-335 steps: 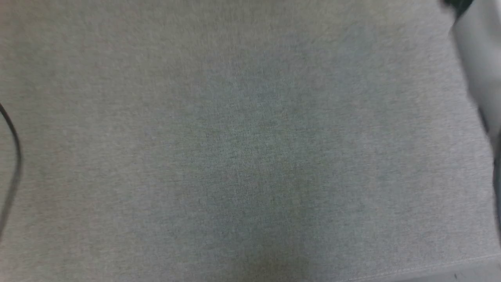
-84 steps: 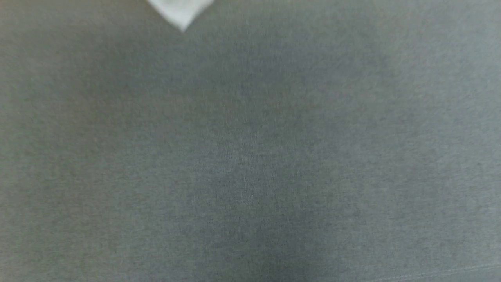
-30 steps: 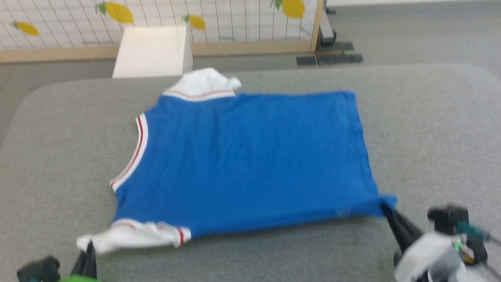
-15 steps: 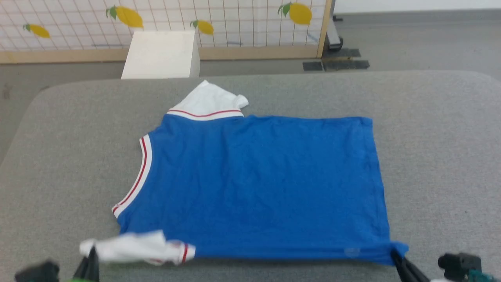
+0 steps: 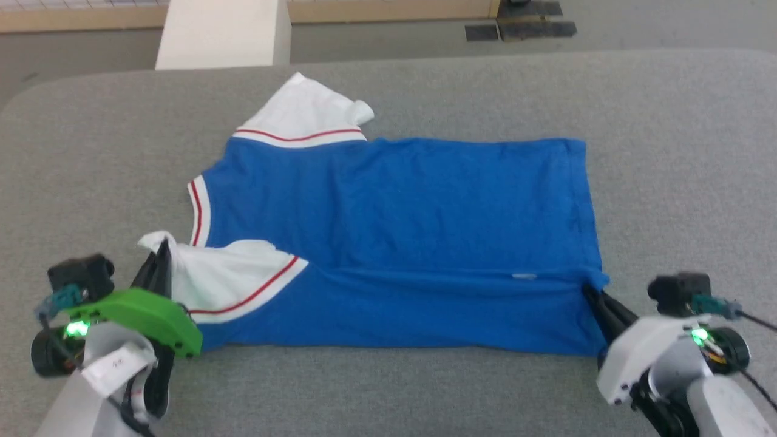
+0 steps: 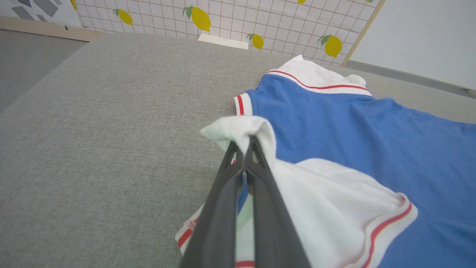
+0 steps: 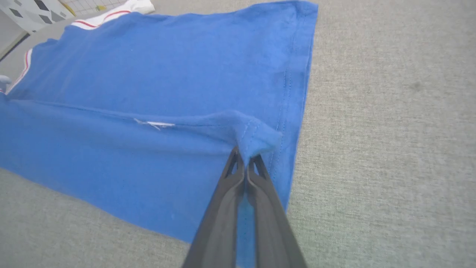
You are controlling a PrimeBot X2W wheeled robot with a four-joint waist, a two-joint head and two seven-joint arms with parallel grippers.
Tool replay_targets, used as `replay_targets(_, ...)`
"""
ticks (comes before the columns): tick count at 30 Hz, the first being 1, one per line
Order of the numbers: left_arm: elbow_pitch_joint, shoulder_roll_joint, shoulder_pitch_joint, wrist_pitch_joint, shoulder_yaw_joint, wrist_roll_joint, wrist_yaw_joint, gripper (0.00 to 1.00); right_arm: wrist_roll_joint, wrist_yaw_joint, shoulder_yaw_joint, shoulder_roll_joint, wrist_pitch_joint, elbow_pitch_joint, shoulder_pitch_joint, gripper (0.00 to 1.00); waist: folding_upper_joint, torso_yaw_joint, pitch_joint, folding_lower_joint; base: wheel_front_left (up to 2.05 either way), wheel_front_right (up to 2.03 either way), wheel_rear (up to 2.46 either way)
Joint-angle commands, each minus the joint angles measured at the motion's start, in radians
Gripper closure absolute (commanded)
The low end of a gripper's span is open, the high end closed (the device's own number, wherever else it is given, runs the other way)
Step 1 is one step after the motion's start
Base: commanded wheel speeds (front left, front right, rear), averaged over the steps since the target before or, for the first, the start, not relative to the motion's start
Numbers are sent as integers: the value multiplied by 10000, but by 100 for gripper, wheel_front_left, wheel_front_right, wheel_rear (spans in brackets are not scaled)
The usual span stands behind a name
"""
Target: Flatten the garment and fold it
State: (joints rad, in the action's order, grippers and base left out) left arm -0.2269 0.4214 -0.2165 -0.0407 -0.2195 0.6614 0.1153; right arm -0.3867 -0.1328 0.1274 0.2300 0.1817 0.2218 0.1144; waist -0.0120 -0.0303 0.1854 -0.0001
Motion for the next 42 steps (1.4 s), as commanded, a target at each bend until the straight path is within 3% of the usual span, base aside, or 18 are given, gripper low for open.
replay_targets(1,-224,-30,-377,6,-48,-45,-105,100,-96,21,164,93,-14,226,413,100,120,-139,417,1,0,0,0)
replay_targets(12,-1955,-349,-1483,-103,-298,108,-631,100,-539,21,1719,407,-650,2388,2584,100,120,-327,1076,1,0,0,0)
replay_targets(13,-2059,-379,-1505,-128,-300,140,-665,89,-606,21,1848,415,-699,2561,2671,100,120,-325,1068,1,0,0,0)
replay_targets(14,-2185,-425,-1531,-163,-281,195,-689,60,-695,21,1999,430,-734,2782,2753,100,120,-315,1040,1,0,0,0)
replay_targets(15,-2276,-466,-1548,-201,-266,241,-713,13,-763,21,2099,450,-781,2943,2806,94,120,-298,996,1,0,0,0)
replay_targets(16,-2377,-496,-1561,-240,-261,277,-749,0,-839,21,2210,480,-872,3109,2865,66,120,-282,946,1,0,0,0)
replay_targets(18,-2525,-503,-1565,-303,-262,311,-814,0,-942,21,2396,530,-1095,3337,2919,0,120,-259,799,1,0,0,0)
replay_targets(24,-2415,-227,-1354,-429,-47,485,-916,0,-963,21,2446,559,-2329,3374,2839,0,120,-320,189,1,0,0,0)
replay_targets(29,-1740,281,-972,86,99,667,-907,0,-634,21,1967,388,-3107,3105,2625,0,120,-399,-300,1,0,0,0)
replay_targets(36,-358,1316,-206,2176,-50,1145,-1032,0,22,21,864,42,-3241,2011,1616,0,120,-495,-602,1,0,0,0)
replay_targets(42,265,1945,625,3976,-180,1626,-691,0,366,21,310,-284,-2764,1037,807,0,120,-851,-477,1,0,0,0)
